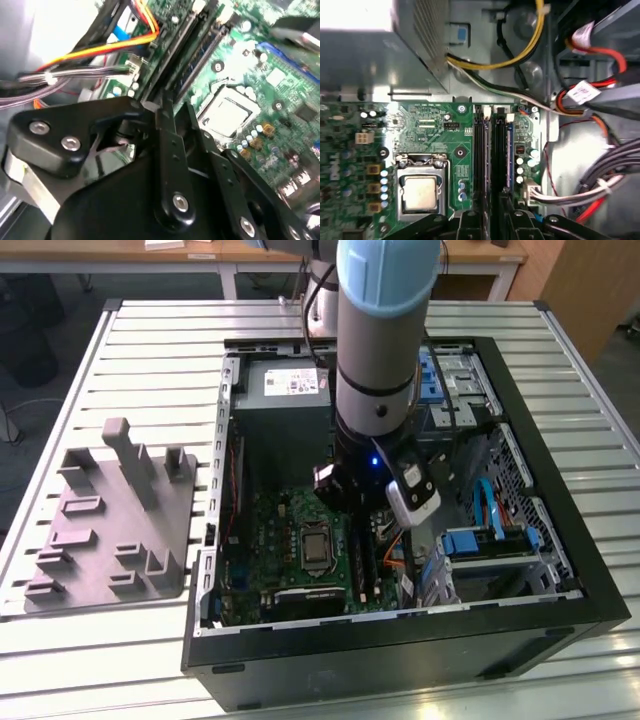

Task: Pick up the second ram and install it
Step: 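Insert the second ram into the second slot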

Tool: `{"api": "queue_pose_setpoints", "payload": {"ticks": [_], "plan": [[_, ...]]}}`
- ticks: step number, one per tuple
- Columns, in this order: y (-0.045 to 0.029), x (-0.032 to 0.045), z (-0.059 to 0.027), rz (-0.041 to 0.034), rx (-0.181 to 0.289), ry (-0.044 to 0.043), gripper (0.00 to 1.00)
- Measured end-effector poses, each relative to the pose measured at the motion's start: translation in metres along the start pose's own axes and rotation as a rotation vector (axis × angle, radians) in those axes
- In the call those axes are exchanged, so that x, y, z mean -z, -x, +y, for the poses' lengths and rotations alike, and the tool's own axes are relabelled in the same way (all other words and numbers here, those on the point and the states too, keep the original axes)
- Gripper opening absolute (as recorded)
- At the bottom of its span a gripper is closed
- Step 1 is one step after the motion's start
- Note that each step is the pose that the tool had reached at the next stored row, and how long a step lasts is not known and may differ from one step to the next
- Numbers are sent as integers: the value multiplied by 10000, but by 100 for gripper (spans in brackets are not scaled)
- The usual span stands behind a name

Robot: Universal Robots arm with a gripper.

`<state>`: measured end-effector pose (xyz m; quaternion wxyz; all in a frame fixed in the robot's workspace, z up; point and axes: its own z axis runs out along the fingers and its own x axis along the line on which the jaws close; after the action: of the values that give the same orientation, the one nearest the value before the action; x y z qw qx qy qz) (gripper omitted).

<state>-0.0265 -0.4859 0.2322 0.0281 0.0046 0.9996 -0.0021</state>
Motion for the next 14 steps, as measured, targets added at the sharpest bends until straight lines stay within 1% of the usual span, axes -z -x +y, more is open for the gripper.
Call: {"api": "queue_pose_setpoints", "payload": {"ticks": [2, 4, 5, 6, 7, 14], "plan": [[5, 90, 21, 0, 0, 0, 26], [10, 178, 36, 0, 1, 0, 13], [12, 220, 44, 0, 1, 1, 13], [14, 250, 47, 1, 1, -2, 10], [15, 260, 48, 1, 1, -2, 10], [15, 264, 47, 0, 1, 0, 10]]}}
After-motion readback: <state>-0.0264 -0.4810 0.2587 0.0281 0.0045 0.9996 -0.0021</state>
